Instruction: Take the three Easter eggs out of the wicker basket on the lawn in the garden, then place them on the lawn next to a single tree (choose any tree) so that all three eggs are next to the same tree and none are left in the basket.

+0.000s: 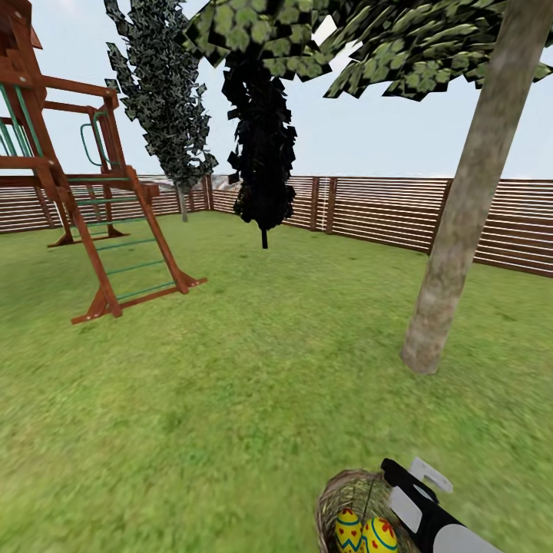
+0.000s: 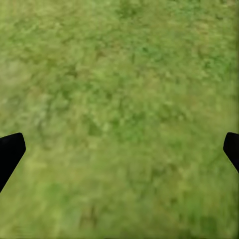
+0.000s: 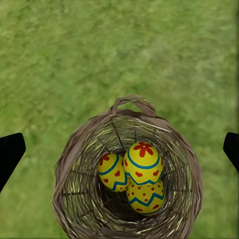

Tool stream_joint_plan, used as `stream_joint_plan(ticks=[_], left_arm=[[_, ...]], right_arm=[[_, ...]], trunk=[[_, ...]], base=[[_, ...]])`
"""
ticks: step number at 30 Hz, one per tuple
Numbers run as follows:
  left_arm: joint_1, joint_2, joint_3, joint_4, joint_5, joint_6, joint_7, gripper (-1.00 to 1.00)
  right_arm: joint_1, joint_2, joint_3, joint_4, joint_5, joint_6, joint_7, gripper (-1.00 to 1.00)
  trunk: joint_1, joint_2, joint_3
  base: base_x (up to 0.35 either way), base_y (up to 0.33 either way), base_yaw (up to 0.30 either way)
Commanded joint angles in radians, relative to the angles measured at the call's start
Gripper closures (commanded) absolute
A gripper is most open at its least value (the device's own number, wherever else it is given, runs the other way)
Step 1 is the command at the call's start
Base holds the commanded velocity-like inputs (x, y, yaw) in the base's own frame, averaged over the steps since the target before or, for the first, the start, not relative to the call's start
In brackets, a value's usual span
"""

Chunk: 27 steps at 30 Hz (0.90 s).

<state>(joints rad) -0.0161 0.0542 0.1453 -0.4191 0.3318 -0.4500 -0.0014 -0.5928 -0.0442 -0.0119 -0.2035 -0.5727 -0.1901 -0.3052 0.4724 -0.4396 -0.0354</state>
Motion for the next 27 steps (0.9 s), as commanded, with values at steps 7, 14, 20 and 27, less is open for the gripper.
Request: stream_joint_plan(ticks=[7, 14, 20, 27], left_arm=[[-0.001, 0.001, 0.0, -0.004, 0.004, -0.003, 0.0, -1.0], [-0.001, 0.0, -0.002, -0.004, 0.004, -0.003, 0.002, -1.0], [-0.001, -0.003, -0.008, -0.022, 0.002, 0.003, -0.002, -1.0], [-0.001, -0.004, -0.01, -0.244, -0.003, 0.297, -0.003, -1.0]], right_arm=[[-0.001, -0.022, 0.0, 0.001, -0.004, -0.003, 0.0, -1.0], [-0.001, -0.036, -0.001, 0.002, -0.005, 0.004, -0.001, -1.0], [-0.001, -0.042, 0.002, 0.005, -0.004, 0.005, -0.002, -1.0], [0.001, -0.044, 0.017, 0.038, 0.039, 0.004, -0.003, -1.0]], trunk=[[0.027, -0.051, -0.024], [0.054, -0.1, -0.046], [0.077, -0.142, -0.065], [0.104, -0.191, -0.087]], base=[[0.0, 0.0, 0.0], [0.0, 0.0, 0.0], [0.0, 0.0, 0.0], [0.0, 0.0, 0.0]])
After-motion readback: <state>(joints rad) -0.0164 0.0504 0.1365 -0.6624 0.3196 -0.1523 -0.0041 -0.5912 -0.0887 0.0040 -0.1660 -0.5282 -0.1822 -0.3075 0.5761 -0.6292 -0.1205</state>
